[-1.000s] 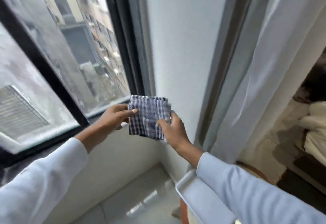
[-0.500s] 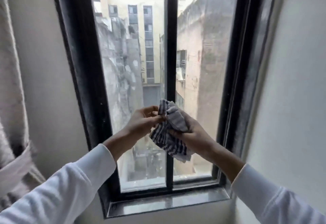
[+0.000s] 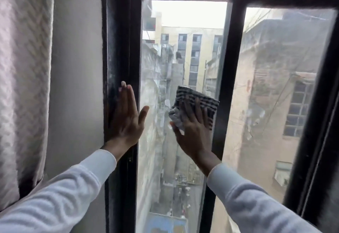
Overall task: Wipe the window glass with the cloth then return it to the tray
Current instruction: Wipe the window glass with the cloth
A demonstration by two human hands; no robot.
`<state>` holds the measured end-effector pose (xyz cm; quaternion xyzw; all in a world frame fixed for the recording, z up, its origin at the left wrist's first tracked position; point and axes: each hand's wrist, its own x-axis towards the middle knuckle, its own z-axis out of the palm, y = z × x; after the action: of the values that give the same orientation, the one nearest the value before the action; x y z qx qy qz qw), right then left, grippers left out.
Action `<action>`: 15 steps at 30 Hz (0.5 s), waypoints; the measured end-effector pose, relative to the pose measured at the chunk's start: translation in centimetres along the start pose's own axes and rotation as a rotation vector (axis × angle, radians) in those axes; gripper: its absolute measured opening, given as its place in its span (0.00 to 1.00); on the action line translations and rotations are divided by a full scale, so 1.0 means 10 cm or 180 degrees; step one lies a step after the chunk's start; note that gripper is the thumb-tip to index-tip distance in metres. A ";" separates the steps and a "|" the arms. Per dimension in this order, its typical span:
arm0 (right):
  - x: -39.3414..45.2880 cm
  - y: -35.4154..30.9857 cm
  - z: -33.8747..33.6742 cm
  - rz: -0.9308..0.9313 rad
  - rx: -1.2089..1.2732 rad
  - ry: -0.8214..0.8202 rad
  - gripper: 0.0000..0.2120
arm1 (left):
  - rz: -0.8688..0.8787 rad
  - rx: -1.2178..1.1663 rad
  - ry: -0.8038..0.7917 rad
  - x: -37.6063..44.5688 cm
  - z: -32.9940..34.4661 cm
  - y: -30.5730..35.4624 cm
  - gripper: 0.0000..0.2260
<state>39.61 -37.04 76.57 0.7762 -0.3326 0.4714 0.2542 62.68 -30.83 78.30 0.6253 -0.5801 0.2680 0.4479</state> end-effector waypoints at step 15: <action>-0.19 -0.22 0.67 -0.1773 -0.0418 -0.0150 0.29 | 0.0104 -0.0876 0.0093 0.10 0.39 -0.25 0.37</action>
<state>44.46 -39.85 71.81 0.8303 -0.1422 0.3426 0.4159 64.55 -34.89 76.80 0.5445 -0.6148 0.2023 0.5334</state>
